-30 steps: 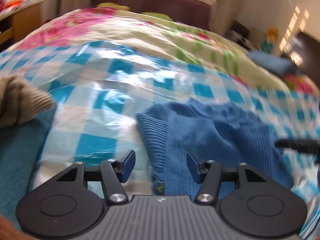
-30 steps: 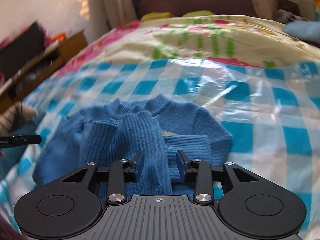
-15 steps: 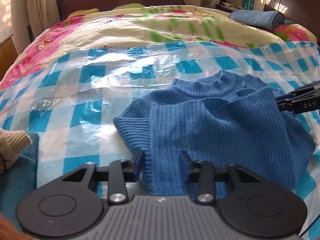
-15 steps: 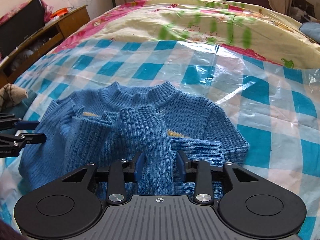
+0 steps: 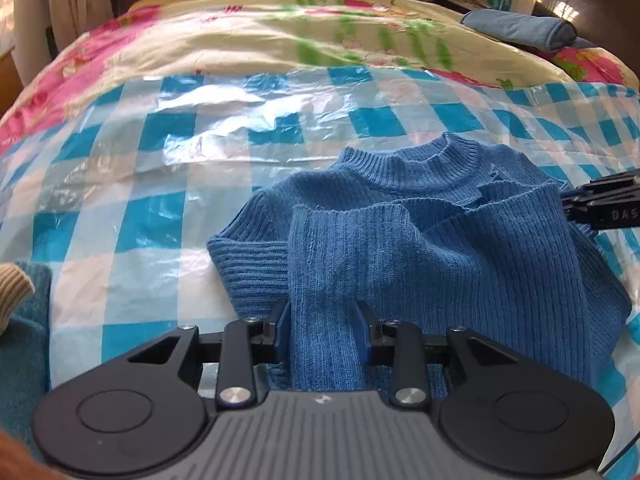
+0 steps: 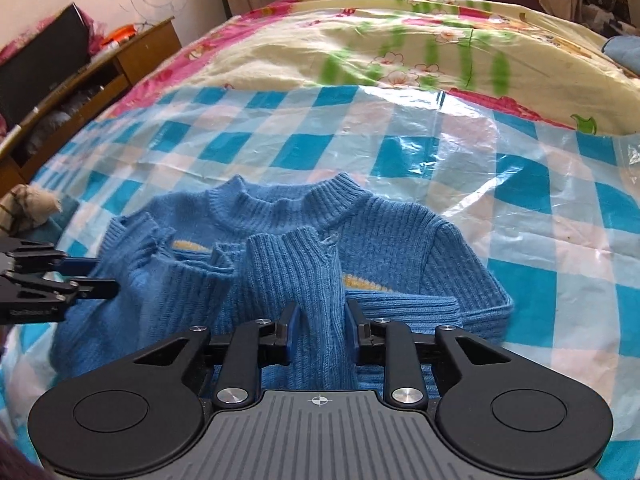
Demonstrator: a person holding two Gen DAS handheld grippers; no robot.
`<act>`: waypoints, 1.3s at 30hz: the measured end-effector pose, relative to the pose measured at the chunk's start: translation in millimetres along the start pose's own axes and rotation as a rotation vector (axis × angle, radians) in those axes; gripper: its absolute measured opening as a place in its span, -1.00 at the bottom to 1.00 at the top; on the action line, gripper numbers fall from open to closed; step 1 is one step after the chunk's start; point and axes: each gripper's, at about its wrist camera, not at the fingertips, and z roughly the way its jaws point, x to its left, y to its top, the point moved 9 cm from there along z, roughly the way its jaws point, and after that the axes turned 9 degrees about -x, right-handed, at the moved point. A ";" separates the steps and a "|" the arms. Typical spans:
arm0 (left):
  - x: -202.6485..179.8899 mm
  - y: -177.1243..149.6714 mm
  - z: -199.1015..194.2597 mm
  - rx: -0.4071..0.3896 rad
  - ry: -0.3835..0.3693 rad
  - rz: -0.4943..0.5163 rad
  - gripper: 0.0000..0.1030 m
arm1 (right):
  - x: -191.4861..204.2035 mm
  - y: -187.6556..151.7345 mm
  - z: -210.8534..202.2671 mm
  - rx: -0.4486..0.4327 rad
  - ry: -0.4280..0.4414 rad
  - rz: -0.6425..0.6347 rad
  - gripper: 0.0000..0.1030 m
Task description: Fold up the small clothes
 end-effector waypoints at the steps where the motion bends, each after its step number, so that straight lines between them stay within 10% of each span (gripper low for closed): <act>1: 0.8 -0.1 -0.5 0.010 -0.001 -0.003 -0.27 | 0.5 -0.6 1.1 0.004 -0.001 0.001 -0.52; 7: 3.7 4.7 -10.4 -0.005 -0.033 -0.047 -0.77 | 5.0 6.4 -18.2 -0.055 0.010 0.020 -0.86; 19: 29.5 41.0 -41.7 -0.171 0.001 -0.121 -0.78 | -30.4 55.0 -80.4 -0.272 -0.051 0.144 -0.90; 28: 45.7 11.3 -6.7 -0.108 0.083 -0.145 -0.78 | -62.3 0.2 -38.3 -0.146 -0.160 0.216 -0.90; 39: 47.9 28.4 -9.9 -0.169 0.086 -0.159 -0.78 | -83.9 -1.5 -54.8 -0.206 -0.201 0.286 -0.90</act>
